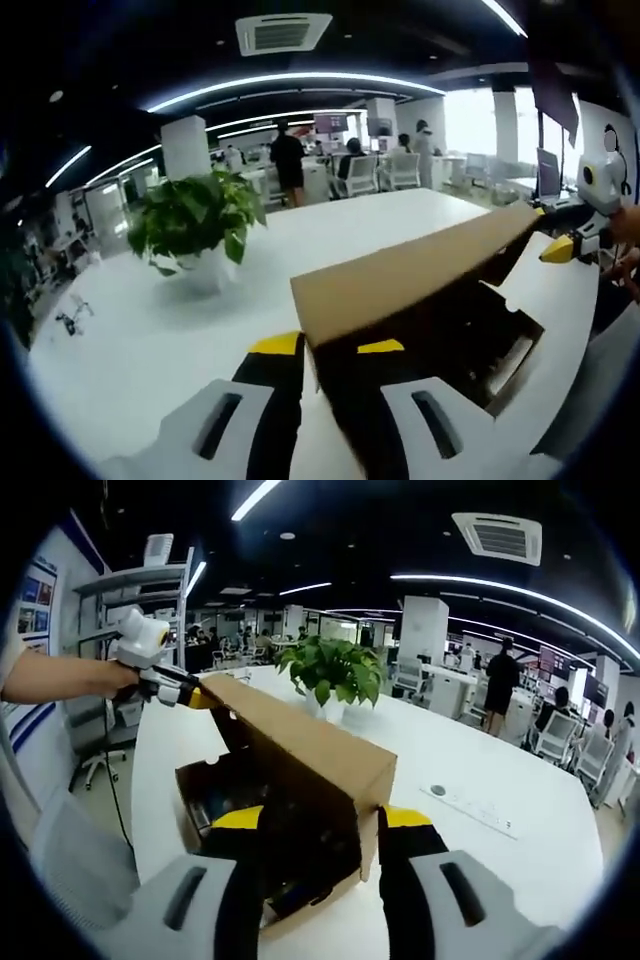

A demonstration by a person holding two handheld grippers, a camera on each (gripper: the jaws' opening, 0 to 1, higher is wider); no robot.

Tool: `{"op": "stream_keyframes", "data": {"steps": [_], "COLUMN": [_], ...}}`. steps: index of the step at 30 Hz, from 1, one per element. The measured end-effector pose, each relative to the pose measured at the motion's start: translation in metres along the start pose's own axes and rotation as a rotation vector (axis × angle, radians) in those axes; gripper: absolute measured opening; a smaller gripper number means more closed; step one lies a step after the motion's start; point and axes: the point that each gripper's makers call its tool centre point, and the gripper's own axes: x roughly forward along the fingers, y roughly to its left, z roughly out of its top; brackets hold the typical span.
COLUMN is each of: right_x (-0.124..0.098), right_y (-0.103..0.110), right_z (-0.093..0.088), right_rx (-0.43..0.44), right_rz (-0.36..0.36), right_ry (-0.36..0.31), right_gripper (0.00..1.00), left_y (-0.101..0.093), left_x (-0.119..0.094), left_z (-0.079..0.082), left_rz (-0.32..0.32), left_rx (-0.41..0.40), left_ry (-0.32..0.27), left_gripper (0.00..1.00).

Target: Operate the shoe box by opening the lid, removing the specified soft item, and placing it in the target area until the item is outside and the box remains undamaged.

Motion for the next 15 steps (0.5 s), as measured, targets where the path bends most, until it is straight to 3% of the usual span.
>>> {"op": "stream_keyframes", "data": {"steps": [9, 15], "right_x": [0.007, 0.012], "right_y": [-0.011, -0.022], "right_z": [0.005, 0.000], "right_rx": [-0.009, -0.004], "right_rz": [-0.011, -0.025], "right_ry": [-0.011, -0.006], "right_gripper": [0.40, 0.33], "left_y": [0.013, 0.017], "left_x": [0.011, 0.016], "left_z": [0.009, 0.013], "left_rz": [0.036, 0.047], "left_rx": [0.003, -0.013], "left_ry": [-0.005, -0.010], "left_gripper": [0.02, 0.01]}}
